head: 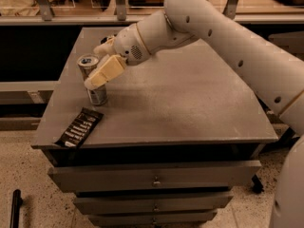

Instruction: Move redbull can near rxbar chocolate

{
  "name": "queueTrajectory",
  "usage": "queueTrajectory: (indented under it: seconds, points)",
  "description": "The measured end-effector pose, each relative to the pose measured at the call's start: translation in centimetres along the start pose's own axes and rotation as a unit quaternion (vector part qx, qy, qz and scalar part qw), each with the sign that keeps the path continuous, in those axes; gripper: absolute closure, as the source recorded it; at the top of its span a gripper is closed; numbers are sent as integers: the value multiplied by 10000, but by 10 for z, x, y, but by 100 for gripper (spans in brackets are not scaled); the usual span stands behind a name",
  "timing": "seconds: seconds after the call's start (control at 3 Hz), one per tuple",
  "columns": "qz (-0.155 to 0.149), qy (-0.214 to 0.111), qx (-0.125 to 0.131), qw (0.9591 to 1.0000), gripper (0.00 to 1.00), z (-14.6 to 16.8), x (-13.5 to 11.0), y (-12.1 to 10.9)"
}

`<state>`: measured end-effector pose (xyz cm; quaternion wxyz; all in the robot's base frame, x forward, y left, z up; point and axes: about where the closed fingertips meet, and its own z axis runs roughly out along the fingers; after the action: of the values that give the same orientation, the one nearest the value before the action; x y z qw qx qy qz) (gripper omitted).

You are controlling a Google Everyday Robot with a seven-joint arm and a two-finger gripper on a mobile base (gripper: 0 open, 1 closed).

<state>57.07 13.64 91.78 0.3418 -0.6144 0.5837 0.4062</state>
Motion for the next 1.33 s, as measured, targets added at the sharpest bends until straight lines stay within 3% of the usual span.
queueTrajectory:
  seconds: [0.33, 0.67, 1.33]
  points:
    - [234, 83, -93, 9996, 0, 0, 10, -5]
    - [198, -85, 167, 9996, 0, -30, 7, -16]
    - [-116, -892, 644, 9939, 0, -101, -10, -31]
